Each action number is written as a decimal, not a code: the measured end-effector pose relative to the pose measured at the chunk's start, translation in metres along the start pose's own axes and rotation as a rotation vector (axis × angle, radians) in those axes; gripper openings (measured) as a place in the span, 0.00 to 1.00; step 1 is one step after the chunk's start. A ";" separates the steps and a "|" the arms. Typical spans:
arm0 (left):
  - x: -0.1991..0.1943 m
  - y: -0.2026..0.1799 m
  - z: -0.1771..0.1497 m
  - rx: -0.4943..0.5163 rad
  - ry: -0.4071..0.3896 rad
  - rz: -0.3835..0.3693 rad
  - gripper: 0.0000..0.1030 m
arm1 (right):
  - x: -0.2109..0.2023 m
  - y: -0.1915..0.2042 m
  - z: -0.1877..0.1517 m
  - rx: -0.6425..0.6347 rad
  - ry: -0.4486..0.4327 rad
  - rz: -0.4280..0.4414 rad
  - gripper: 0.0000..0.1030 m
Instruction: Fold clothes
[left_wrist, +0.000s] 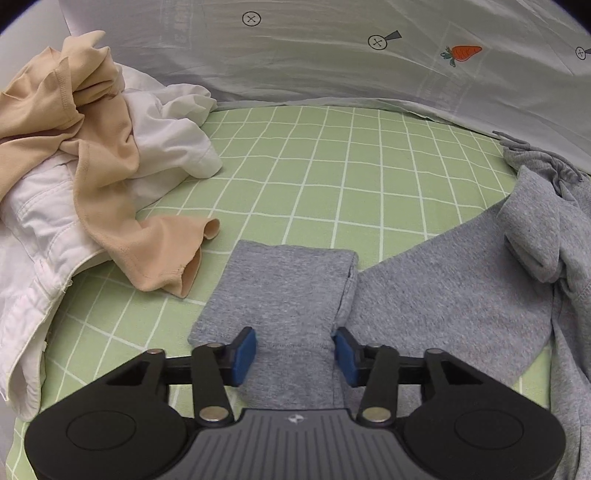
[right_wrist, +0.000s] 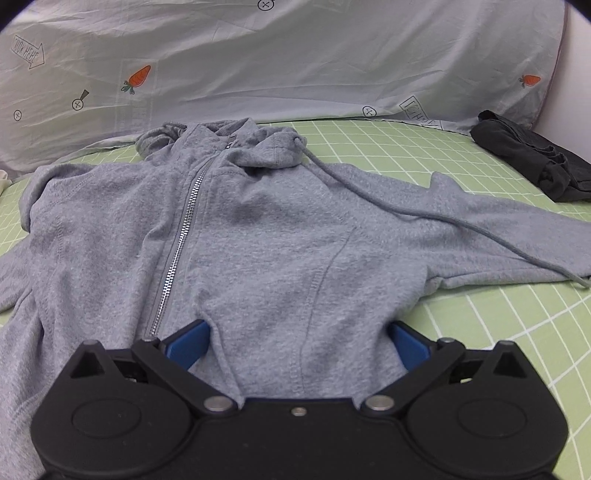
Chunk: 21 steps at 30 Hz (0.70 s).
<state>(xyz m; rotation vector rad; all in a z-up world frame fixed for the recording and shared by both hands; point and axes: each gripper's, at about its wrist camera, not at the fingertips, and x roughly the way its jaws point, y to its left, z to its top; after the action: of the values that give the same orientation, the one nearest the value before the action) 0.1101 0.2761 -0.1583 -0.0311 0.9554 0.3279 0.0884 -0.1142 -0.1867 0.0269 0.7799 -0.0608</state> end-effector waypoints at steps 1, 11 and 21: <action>-0.001 0.005 -0.001 -0.003 0.000 0.012 0.14 | 0.000 0.000 0.000 0.003 -0.008 -0.003 1.00; -0.033 0.078 -0.038 -0.259 0.003 0.189 0.13 | 0.001 -0.001 -0.005 0.010 -0.050 -0.005 1.00; -0.064 0.138 -0.099 -0.400 0.033 0.353 0.13 | 0.001 -0.001 -0.007 0.015 -0.059 -0.004 1.00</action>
<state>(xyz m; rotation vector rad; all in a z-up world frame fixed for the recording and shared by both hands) -0.0420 0.3735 -0.1482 -0.2356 0.9139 0.8438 0.0839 -0.1148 -0.1921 0.0379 0.7207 -0.0710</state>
